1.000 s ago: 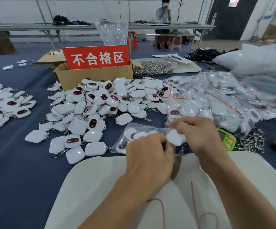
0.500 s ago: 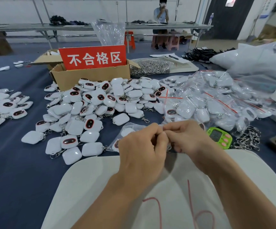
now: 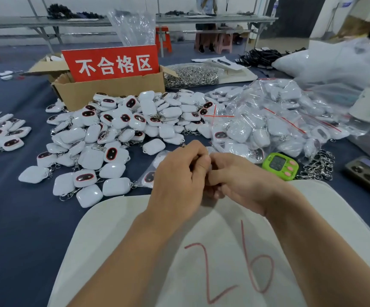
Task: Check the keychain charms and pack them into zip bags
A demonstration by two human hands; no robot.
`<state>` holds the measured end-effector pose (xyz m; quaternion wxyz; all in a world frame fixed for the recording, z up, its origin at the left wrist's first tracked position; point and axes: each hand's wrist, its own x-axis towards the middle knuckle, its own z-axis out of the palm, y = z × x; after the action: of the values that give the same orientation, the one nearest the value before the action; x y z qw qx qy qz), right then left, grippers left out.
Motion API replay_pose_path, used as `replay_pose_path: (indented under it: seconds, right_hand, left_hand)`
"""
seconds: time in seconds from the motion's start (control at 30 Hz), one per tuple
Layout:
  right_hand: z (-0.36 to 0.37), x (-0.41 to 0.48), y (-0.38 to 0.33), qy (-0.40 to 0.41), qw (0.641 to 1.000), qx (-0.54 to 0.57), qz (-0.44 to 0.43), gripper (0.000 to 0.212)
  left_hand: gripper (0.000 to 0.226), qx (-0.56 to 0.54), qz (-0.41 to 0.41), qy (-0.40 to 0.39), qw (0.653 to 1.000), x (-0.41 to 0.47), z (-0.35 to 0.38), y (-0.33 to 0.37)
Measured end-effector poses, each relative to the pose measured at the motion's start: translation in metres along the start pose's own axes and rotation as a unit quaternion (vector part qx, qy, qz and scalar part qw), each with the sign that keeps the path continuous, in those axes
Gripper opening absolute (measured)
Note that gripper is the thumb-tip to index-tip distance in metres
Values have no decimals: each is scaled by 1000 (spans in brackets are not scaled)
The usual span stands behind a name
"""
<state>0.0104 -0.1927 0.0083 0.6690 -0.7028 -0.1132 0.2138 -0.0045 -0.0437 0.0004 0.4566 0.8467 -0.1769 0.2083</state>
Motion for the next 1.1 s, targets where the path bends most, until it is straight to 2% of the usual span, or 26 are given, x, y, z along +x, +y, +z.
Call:
replay_pose_path:
  seconds: [0.1,0.23,0.33,0.4,0.47,0.5,0.6,0.67,0.77,0.87,1.0,1.07,1.1]
  right_hand:
    - [0,2,3,54,997,-46,6,7]
    - [7,4,2,185,968,-166,-15,28]
    - [16,3,1,232,905,-353,-55,35]
    - [23,2,3,251,851,-458,-50,29]
    - [24,0,4,269,815,-512,-34,20]
    - [23,-1,3,263,807,-528,-25,18]
    - [17,-4,2,217,818,-533,7,33]
    - [17,-4,2,201,812,-548,12,35]
    - [20,-1,5,240,808,-538,8,21]
    - [19,2,5,290,813,-503,42,18]
    - [17,3,3,333,789,-509,79,20]
    - [17,3,5,330,776,-531,84,8]
    - [17,4,6,333,772,-536,85,12]
  left_hand:
    - [17,7,2,-22,1000,-1,1,-2]
    - [19,-19,3,-27,999,-1,1,-2]
    - [16,-47,13,18,999,-3,1,2]
    - [15,-50,19,40,998,-4,2,4]
    - [14,-48,21,37,998,-4,2,4]
    - [15,-43,23,32,998,-4,3,4]
    - [15,-25,26,-1,999,-5,5,2]
    - [13,-44,4,-15,999,-3,5,0]
    - [10,-79,-60,47,994,8,-5,-12]
    - [18,-49,-143,112,982,17,-23,-34]
    - [39,7,-229,29,973,18,-34,-56]
    - [50,1,-241,-14,970,18,-34,-57]
    - [59,5,-236,-35,971,18,-33,-56]
